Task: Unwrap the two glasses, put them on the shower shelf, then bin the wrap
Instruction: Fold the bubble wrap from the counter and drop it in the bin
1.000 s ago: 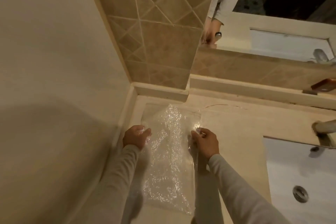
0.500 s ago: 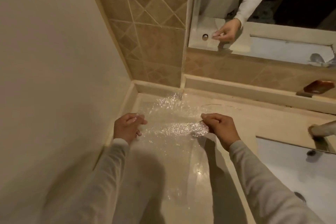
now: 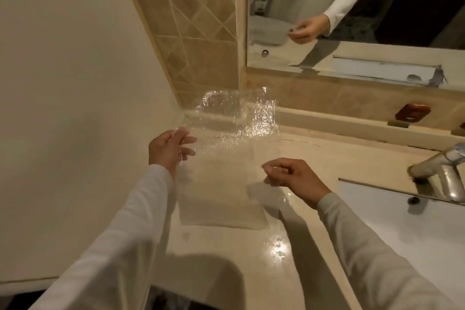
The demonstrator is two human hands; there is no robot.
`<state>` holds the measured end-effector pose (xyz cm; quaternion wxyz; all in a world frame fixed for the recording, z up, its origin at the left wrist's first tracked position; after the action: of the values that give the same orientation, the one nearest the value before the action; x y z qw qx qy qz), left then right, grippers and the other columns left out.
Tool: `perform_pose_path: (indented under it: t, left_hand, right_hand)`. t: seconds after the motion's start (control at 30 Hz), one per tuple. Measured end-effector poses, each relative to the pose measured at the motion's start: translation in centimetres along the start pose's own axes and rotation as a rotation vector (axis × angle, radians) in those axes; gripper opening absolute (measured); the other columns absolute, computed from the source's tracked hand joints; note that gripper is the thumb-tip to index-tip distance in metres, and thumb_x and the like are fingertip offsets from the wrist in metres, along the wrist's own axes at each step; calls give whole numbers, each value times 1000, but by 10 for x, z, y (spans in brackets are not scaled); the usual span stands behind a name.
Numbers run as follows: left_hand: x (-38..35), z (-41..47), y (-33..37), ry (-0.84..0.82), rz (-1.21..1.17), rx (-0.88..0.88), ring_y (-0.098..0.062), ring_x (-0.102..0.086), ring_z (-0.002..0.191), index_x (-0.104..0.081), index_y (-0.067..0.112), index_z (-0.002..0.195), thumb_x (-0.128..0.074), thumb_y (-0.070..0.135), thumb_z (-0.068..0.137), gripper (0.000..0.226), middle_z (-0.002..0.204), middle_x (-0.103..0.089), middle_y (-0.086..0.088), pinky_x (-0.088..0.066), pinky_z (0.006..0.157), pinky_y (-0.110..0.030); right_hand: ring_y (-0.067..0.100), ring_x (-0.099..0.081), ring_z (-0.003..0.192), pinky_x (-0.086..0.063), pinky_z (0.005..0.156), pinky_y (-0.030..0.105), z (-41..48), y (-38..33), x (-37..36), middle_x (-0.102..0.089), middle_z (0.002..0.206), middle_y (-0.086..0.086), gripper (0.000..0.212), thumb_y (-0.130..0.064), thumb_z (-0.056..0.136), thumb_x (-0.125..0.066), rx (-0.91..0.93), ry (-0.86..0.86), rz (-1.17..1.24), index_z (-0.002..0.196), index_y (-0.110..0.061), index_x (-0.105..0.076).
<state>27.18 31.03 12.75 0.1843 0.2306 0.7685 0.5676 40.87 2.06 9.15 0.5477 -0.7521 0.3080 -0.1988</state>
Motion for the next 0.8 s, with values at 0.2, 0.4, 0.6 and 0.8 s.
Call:
perform_pose_path:
  t: [0.2,0.4,0.6,0.8]
  left_hand:
    - [7,1,25,101,-48,-75,-14,-60,39,-65,9,77,-66,18,91,16,72,-74,-9,-42,39,-19]
    - [-6,8,36,13,-134,-4,-19,-65,44,-68,9,87,-68,10,82,5,76,-75,-8,-38,39,-16]
    - [-23,21,55,-125,-35,18,-10,-52,35,-69,6,81,-69,15,81,8,59,-65,-4,-33,33,-14]
    - [-43,22,67,-237,-79,-47,-12,-58,43,-66,13,75,-65,20,91,18,61,-66,0,-38,40,-16]
  right_hand:
    - [30,-73,84,-62,77,35,-41,5,-5,-71,89,17,21,-22,96,-67,-44,80,131,99,-1,-69]
    - [22,-61,65,-52,61,29,-84,11,-22,-74,81,17,13,-2,92,-69,-79,83,-3,103,-6,-75]
    - [9,-54,57,-45,53,21,-134,13,-24,-72,74,4,9,-23,92,-73,42,294,-106,99,-27,-77]
    - [17,-71,96,-57,84,28,-164,34,-73,-76,98,4,28,-25,82,-83,-109,138,-83,109,-23,-76]
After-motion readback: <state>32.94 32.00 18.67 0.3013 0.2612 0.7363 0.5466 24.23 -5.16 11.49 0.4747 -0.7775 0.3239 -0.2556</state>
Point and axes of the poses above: each hand's wrist, its own z-axis towards the middle knuckle, its own x-axis out of the back of the hand, y = z × x, the point moved 6 cm from there along z, towards the middle knuckle
